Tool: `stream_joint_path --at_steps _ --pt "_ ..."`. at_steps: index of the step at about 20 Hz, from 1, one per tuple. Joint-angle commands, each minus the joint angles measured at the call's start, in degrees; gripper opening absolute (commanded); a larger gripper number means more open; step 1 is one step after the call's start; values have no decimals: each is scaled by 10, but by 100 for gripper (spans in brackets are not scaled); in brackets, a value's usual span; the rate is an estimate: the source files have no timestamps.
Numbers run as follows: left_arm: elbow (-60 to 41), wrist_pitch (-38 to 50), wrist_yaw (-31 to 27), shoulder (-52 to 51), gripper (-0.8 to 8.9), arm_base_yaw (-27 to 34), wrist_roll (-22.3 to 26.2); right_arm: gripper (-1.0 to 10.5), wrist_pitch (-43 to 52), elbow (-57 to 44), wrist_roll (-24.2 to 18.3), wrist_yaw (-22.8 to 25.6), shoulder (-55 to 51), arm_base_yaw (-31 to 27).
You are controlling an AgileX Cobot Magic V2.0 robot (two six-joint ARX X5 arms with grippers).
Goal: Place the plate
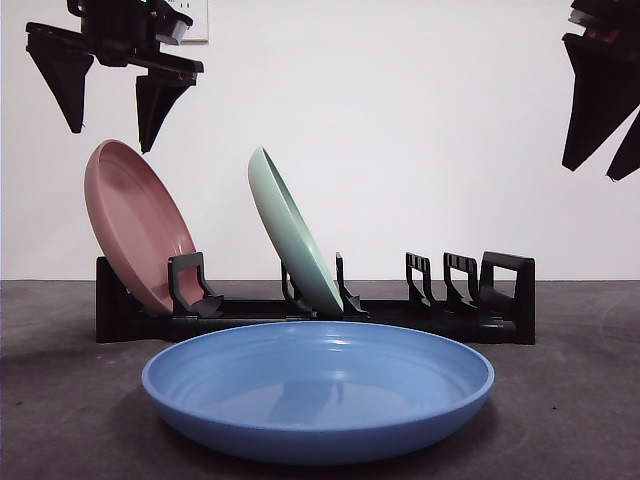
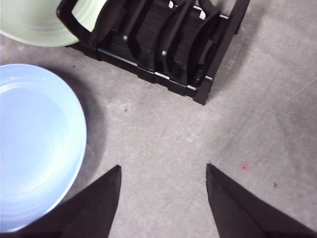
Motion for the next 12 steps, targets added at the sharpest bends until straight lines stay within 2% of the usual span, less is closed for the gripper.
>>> stream_joint_path --at_steps 1,2,6,9,12 --pt "16 6 -5 24 392 -2 5 263 4 6 6 -2 3 3" --pt "16 7 -5 26 388 -2 5 263 4 6 6 -2 3 3" --pt "16 15 -5 27 218 -4 3 263 3 6 6 -2 3 3" --pt "16 15 -5 27 203 -4 0 263 3 6 6 -2 3 3" --pt "16 15 -5 27 76 -5 0 263 3 6 6 -2 3 3"
